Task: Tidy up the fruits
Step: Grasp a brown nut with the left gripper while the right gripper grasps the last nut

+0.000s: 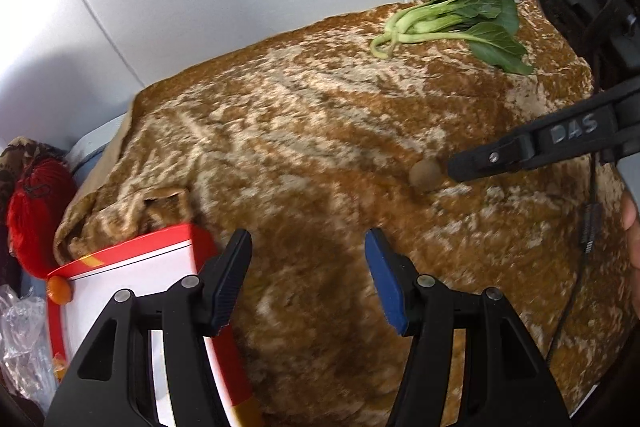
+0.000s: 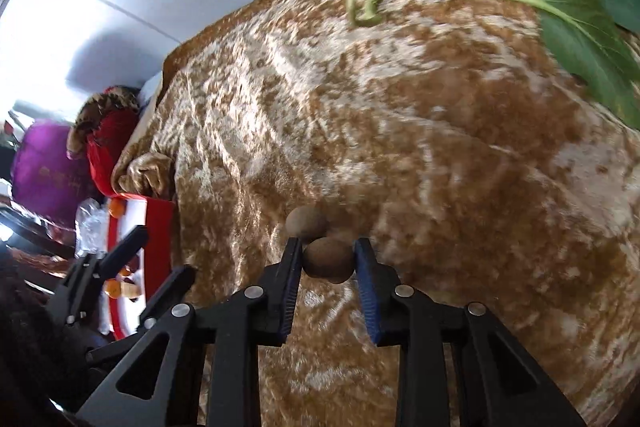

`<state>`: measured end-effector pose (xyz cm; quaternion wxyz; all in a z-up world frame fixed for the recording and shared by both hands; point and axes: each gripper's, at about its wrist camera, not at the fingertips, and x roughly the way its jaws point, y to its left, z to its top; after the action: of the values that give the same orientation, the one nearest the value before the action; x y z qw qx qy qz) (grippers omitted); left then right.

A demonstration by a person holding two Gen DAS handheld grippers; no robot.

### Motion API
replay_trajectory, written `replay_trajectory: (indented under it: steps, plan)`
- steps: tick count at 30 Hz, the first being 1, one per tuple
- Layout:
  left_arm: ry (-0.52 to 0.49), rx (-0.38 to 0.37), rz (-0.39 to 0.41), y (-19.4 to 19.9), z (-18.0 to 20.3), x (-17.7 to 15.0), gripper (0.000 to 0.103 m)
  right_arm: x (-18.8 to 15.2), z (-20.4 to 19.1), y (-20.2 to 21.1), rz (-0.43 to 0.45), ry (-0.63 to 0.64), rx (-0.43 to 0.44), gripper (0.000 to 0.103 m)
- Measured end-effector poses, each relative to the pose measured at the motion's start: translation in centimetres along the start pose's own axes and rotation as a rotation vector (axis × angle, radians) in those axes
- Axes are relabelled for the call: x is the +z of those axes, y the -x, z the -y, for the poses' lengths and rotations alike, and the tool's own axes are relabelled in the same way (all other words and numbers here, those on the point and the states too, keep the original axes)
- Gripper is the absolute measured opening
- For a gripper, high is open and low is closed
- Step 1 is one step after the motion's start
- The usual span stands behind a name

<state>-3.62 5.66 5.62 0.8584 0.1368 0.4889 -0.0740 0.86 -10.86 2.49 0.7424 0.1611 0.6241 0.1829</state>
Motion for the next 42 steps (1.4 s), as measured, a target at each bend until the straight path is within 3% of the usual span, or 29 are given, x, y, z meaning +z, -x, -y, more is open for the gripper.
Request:
replay_trajectory:
  steps: [6, 11, 24, 29, 42]
  plan:
    - [-0.019, -0.01, 0.026, -1.6, 2.4, 2.6, 0.058, 0.4, 3.7, 4.4, 0.042, -0.095, 0.089, 0.028]
    - [-0.09, -0.013, 0.004, -3.1, 4.9, 3.0, 0.058, 0.9, 5.7, 6.1, 0.059, -0.127, 0.102, 0.028]
    - [-0.133, -0.041, 0.03, -3.8, 6.9, 3.5, 0.058, 1.0, 6.3, 5.6, 0.032, -0.141, 0.108, 0.03]
    - [-0.113, -0.086, 0.032, -4.3, 6.3, 3.7, 0.057, 1.2, 6.6, 4.8, 0.027, -0.153, 0.074, 0.031]
    - [-0.102, -0.159, 0.01, -5.7, 6.2, 3.4, 0.033, 1.3, 5.6, 2.0, -0.011, -0.139, 0.018, 0.035]
